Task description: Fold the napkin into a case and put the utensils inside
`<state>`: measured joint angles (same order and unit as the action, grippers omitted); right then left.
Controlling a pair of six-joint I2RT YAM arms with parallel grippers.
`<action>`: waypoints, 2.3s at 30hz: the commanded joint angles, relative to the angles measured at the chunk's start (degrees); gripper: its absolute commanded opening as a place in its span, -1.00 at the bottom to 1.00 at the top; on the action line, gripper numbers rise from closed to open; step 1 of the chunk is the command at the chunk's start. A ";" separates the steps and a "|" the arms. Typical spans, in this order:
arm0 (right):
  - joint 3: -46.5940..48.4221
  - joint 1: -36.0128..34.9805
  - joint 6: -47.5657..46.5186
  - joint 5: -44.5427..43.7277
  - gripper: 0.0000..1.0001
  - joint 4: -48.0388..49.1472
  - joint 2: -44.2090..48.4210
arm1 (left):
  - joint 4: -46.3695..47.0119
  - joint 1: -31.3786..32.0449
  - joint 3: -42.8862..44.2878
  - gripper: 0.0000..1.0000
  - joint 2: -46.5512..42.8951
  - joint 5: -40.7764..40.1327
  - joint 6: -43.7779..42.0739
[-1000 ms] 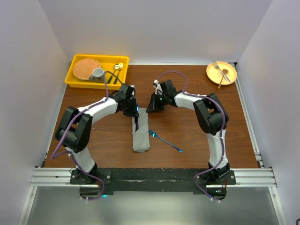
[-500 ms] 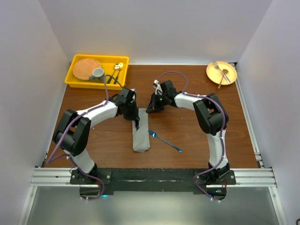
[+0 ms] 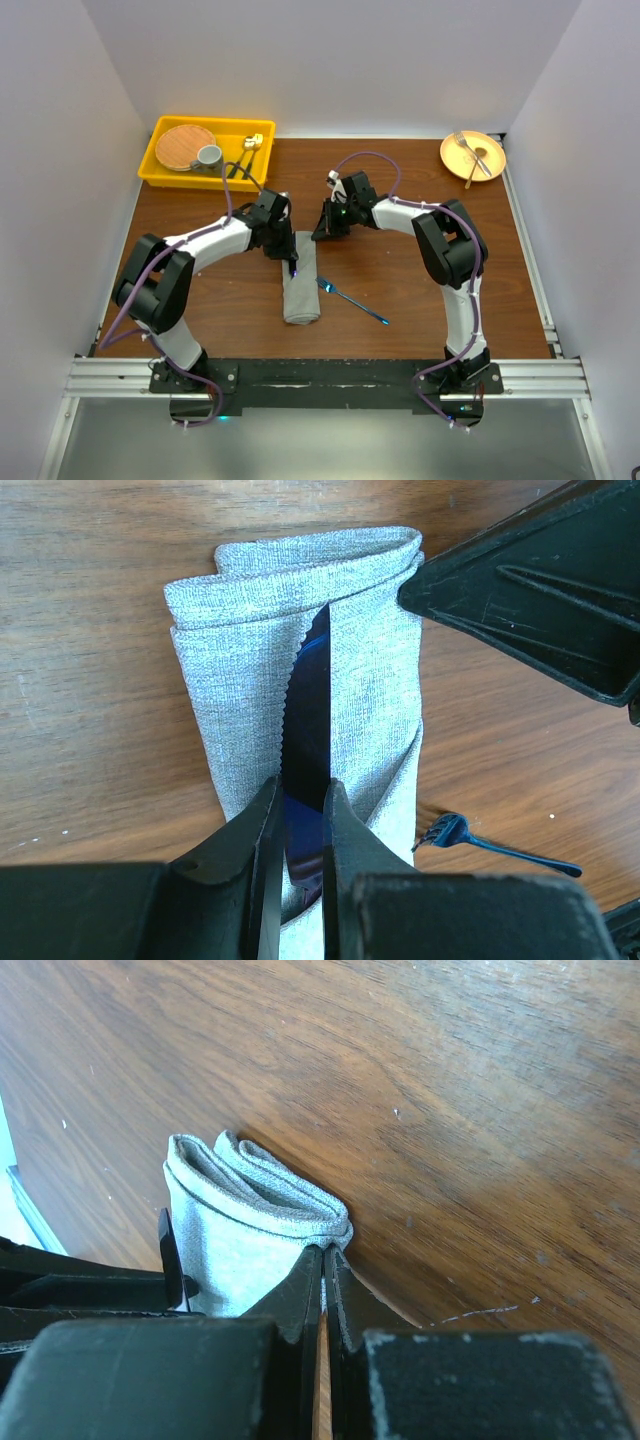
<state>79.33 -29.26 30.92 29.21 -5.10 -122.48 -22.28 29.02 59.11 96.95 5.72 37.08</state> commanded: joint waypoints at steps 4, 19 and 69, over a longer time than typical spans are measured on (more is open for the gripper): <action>-0.23 -0.80 -0.68 -2.06 -1.00 1.50 3.65 | -0.74 0.43 0.39 -0.49 -0.71 0.26 -0.17; 4.95 -0.37 -7.78 0.14 -0.10 -6.31 9.61 | -0.31 -0.10 7.51 0.14 -7.11 -3.60 -4.38; -24.22 -21.46 -40.86 -30.70 -0.89 -20.03 22.81 | 5.32 -16.62 -0.93 0.27 -26.55 -7.21 -8.78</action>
<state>55.94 -49.45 -13.87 3.03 -30.06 -96.12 -16.43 13.06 56.84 69.63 -0.43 28.88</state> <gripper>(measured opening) 0.139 0.631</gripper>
